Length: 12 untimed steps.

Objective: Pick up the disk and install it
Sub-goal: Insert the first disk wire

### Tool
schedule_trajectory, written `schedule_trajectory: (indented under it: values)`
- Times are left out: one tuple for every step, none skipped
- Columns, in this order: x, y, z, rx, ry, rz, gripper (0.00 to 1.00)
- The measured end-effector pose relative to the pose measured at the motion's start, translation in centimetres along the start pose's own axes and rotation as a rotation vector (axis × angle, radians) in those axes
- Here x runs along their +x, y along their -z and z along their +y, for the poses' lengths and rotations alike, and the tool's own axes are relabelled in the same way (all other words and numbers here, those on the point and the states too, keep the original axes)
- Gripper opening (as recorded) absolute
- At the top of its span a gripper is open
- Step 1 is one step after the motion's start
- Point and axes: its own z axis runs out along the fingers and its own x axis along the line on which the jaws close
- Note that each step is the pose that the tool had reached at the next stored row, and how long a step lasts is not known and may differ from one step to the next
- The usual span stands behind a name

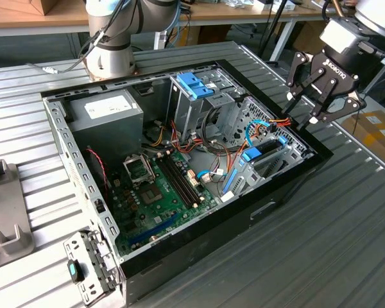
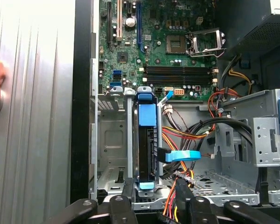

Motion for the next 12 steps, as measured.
schedule_trajectory:
  values:
    - [0.01,-0.08,-0.05,-0.0001,0.0,-0.0002,0.48]
    - [0.0,-0.2,-0.13,-0.0003,0.0,-0.0002,0.48]
    - [-0.01,-0.33,-0.21,-0.0009,0.0,-0.0002,0.48]
    - [-0.01,-0.46,-0.31,-0.0015,0.0,-0.0001,0.48]
    - [-0.02,-0.57,-0.42,-0.002,0.0,-0.0001,0.48]
    - [-0.1,-0.64,-0.58,-0.0024,0.0,0.0002,0.48]
    - [-0.19,-0.68,-0.74,-0.0027,0.001,0.0003,0.48]
    - [-0.33,-0.72,-0.97,-0.0029,0.002,0.0003,0.48]
    - [-0.43,-0.75,-1.14,-0.003,0.003,0.0003,0.48]
    - [-0.53,-0.78,-1.31,-0.0032,0.005,0.0005,0.48]
    - [-0.61,-0.83,-1.5,-0.0033,0.006,0.0005,0.48]
    - [-0.7,-0.93,-1.8,-0.0036,0.007,0.0007,0.48]
